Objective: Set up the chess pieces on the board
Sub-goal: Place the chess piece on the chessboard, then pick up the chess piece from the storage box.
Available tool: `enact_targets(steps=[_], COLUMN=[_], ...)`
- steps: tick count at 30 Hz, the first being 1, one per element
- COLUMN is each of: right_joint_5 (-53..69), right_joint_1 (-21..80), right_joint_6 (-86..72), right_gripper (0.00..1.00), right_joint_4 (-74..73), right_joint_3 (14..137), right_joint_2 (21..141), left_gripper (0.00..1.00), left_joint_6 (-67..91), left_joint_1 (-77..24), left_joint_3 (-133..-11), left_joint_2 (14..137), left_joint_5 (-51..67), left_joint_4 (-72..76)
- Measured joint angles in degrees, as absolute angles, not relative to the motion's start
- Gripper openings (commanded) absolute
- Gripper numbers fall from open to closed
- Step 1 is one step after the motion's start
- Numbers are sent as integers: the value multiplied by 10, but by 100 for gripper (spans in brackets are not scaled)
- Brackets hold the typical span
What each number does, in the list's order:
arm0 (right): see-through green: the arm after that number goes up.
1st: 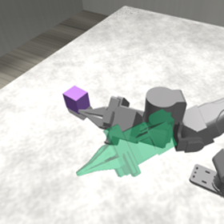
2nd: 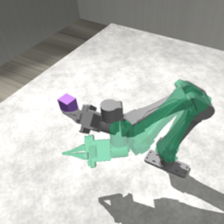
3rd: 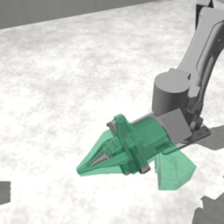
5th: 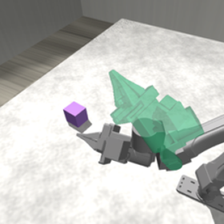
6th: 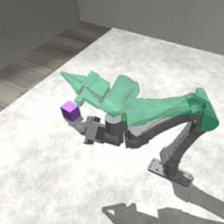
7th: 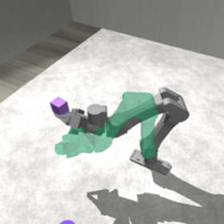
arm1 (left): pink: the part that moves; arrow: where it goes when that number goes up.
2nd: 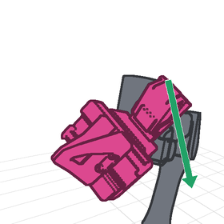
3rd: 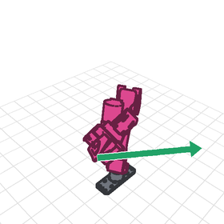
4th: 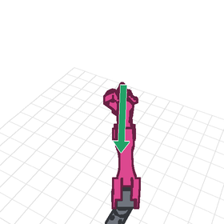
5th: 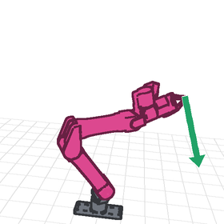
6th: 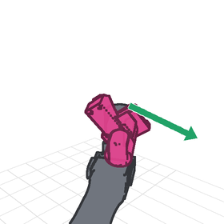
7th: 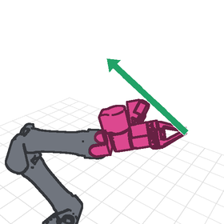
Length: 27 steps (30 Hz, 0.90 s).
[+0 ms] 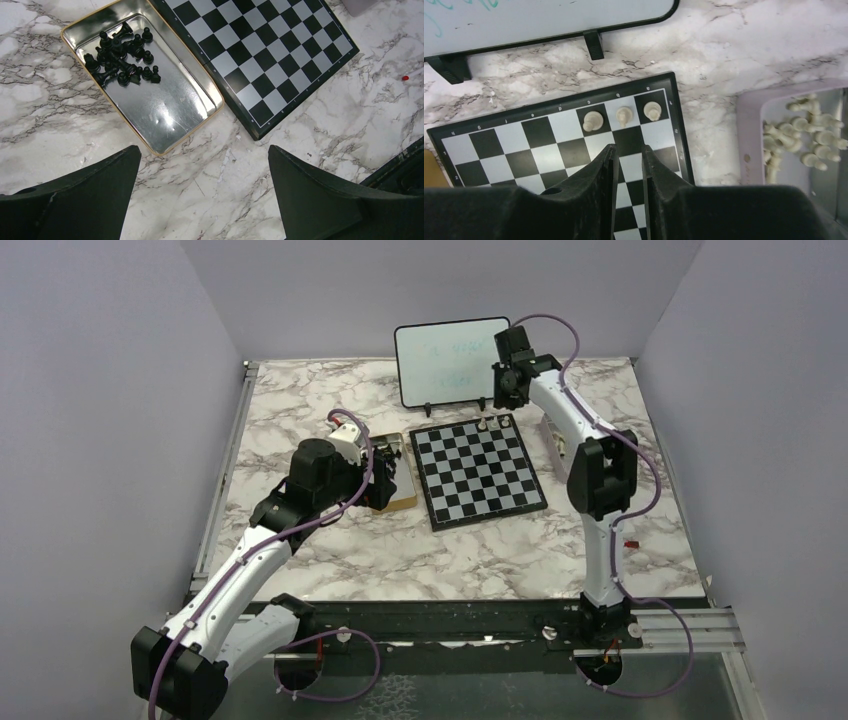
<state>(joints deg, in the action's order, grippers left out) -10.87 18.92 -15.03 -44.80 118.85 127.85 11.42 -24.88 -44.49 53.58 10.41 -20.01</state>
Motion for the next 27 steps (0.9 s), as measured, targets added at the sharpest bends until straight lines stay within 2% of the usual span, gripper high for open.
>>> enact_targets(steps=[8,16,21,27], right_joint_5=[-143,-152,-151,-138], right_joint_1=[159,64,17,6], right_joint_6=[-143,-139,-138,-138], right_gripper=[26,26,26,26], right_joint_4=[-443,-420,-396,-366], right_joint_3=[1100,999,959,914], right_joint_2=[1178,1118,1110,1110], left_gripper=[99,99,99,99], left_joint_6=[115,115,115,115], left_joint_1=[-249,-249,-249,-249], left_joint_3=[-445,-443,-443,-442], left_joint_2=[536,535,535,535], left_joint_5=[104,104,105,104], left_joint_4=[-200,-200,-200,-200])
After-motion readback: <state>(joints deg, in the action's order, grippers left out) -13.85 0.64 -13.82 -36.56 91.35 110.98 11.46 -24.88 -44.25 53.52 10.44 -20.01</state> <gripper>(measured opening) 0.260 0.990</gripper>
